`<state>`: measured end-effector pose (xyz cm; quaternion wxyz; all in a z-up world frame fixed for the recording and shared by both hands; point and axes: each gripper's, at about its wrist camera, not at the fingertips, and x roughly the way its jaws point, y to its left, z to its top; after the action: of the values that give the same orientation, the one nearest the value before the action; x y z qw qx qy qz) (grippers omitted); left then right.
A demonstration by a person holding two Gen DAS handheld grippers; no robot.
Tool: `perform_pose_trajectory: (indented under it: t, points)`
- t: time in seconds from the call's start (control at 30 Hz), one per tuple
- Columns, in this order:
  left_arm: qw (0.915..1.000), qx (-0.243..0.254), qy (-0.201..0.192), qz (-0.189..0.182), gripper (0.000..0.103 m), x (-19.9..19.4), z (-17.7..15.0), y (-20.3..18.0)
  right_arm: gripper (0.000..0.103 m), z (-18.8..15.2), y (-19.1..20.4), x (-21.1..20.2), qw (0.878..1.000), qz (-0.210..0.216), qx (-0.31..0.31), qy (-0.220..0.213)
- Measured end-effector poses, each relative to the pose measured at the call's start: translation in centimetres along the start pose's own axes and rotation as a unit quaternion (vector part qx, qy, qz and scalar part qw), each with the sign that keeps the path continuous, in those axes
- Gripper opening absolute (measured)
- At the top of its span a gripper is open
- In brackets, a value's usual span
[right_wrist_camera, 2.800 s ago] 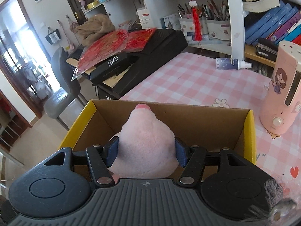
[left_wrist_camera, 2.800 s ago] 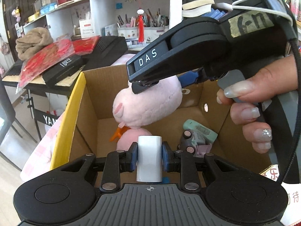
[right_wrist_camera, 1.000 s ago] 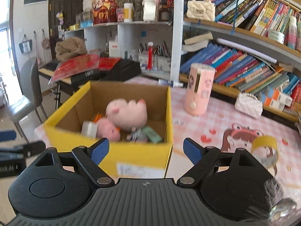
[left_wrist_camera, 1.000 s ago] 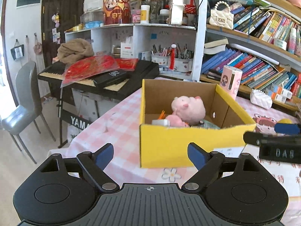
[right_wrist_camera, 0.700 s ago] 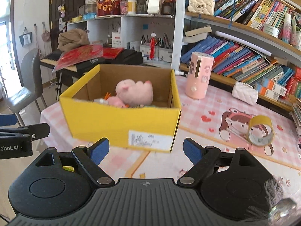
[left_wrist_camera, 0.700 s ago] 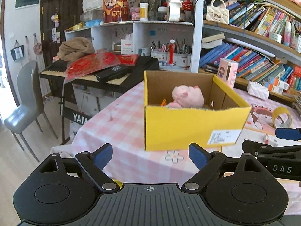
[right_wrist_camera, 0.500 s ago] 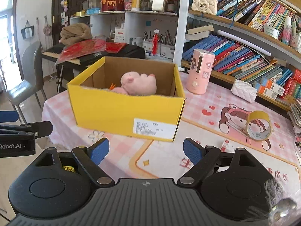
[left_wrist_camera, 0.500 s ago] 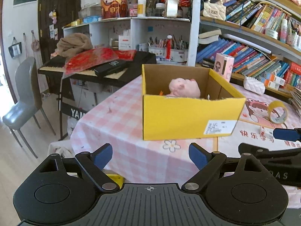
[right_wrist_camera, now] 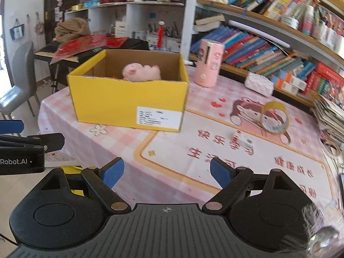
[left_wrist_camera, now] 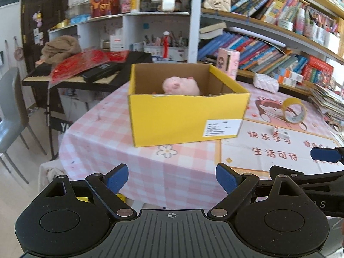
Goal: Organize objects
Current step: 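Withdraw both open grippers from the box and move toward the tape roll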
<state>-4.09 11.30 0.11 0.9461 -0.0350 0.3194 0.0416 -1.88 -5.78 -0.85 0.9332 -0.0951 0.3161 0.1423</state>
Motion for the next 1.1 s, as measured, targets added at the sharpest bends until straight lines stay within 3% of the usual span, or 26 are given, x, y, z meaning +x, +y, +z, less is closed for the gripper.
perform_pose_trajectory:
  t: [0.73, 1.1]
  points:
    - [0.9913, 0.081, 0.019, -0.102, 0.091, 3.5, 1.4, -8.3, 0.089, -2.9, -8.3, -1.0, 0.99, -0.105, 0.092, 0.037]
    - [0.9879, 0.096, 0.018, -0.12, 0.091, 5.8, 3.2, -12.6, 0.089, -2.2, -13.2, 0.2, 0.984, -0.127, 0.116, 0.044]
